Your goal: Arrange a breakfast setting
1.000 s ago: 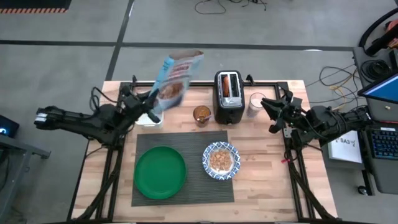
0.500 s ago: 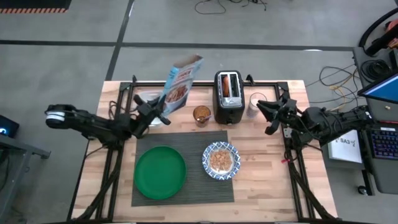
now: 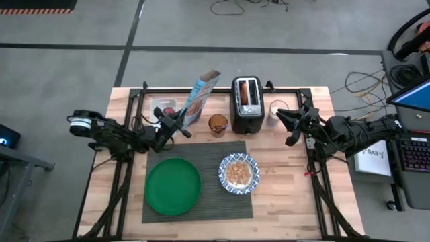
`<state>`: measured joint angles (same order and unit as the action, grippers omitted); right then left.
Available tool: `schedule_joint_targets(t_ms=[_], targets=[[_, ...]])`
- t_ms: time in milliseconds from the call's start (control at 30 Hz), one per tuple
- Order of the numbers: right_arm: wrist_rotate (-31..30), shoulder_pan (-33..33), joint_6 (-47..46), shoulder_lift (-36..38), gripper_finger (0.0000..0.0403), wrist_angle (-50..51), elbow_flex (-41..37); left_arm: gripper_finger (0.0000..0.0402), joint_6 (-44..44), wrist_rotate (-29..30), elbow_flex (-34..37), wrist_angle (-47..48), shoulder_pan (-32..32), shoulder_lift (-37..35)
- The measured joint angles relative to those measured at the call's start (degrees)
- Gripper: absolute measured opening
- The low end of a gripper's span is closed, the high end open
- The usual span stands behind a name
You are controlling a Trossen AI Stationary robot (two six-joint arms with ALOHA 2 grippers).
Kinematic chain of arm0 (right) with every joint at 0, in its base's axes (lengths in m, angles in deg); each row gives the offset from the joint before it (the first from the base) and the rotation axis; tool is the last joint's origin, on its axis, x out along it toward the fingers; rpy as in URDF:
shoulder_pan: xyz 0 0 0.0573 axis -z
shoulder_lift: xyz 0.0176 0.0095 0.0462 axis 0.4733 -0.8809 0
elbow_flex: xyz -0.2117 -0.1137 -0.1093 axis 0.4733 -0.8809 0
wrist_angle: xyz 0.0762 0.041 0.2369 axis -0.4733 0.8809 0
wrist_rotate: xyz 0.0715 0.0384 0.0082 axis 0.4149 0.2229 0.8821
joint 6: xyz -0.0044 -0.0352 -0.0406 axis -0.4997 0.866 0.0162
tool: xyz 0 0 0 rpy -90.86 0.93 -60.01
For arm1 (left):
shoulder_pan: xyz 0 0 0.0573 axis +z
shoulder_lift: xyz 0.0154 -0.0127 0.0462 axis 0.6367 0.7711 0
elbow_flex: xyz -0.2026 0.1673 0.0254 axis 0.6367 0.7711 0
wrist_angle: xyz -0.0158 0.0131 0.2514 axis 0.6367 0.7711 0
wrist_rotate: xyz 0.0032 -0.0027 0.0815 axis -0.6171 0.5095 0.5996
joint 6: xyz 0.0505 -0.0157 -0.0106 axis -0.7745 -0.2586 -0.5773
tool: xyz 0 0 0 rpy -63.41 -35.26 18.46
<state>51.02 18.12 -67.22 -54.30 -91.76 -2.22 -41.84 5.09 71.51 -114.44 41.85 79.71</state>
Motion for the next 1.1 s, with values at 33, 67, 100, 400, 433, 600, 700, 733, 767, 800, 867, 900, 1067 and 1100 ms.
schedule_joint_targets(t_ms=[33, 67, 100, 400, 433, 600, 700, 733, 767, 800, 867, 900, 1067, 1100], targets=[[-0.02, 0.00, -0.02, 0.00, 0.0068, 0.02, 0.00, 0.0000, 0.51, 0.03, 0.00, -0.31, 0.00, 0.55], [0.00, 0.00, -0.01, 0.00, 0.0068, 0.02, 0.00, 0.0000, 1.12, 0.05, 0.00, -0.31, 0.00, 1.08], [0.00, 0.00, 0.00, 0.00, 0.0068, 0.02, 0.00, 0.0000, 1.48, 0.10, 0.00, -0.12, 0.00, 1.56], [0.00, 0.00, 0.00, 0.00, 0.0068, 0.54, 0.00, 0.0018, 8.48, 4.15, 1.45, 0.77, -1.96, 2.07], [-0.01, 0.00, -0.01, 0.00, 0.0068, 0.68, 0.00, 0.0026, 9.02, 4.16, 1.69, 0.71, -2.52, 1.91], [0.00, 0.00, -0.02, 0.02, 0.0068, 1.18, -0.02, 0.0076, 11.39, 5.74, 2.52, 0.70, -6.04, 1.73], [-0.01, 0.00, -0.02, 0.02, 0.0068, 1.20, -0.02, 0.0111, 11.10, 12.14, 2.69, 0.75, -8.55, 1.71], [0.00, 0.00, -0.02, 0.02, 0.0068, 1.20, -0.02, 0.0123, 10.77, 14.03, 2.69, 0.71, -9.42, 1.71], [0.00, 0.00, -0.02, 0.02, 0.0068, 1.20, -0.02, 0.0134, 10.57, 15.62, 2.71, 0.75, -10.29, 1.71], [0.00, 0.00, -0.02, 0.02, 0.0068, 1.20, -0.02, 0.0145, 10.37, 16.64, 2.73, 0.75, -11.16, 1.71], [0.00, 0.00, -0.02, 0.00, 0.0068, 1.22, -0.02, 0.0165, 10.81, 17.70, 2.73, 0.75, -12.86, 1.71], [-0.02, 0.00, -0.02, 0.02, 0.0068, 1.20, -0.02, 0.0174, 11.39, 17.67, 2.73, 0.75, -13.71, 1.71], [0.00, 0.00, -0.02, 0.00, 0.0068, 1.22, -0.02, 0.0191, 12.65, 17.64, 2.71, 0.77, -18.21, 1.71], [0.00, 0.00, -0.02, 0.02, 0.0068, 1.22, -0.02, 0.0189, 12.80, 17.66, 2.71, 0.77, -18.86, 1.71]])
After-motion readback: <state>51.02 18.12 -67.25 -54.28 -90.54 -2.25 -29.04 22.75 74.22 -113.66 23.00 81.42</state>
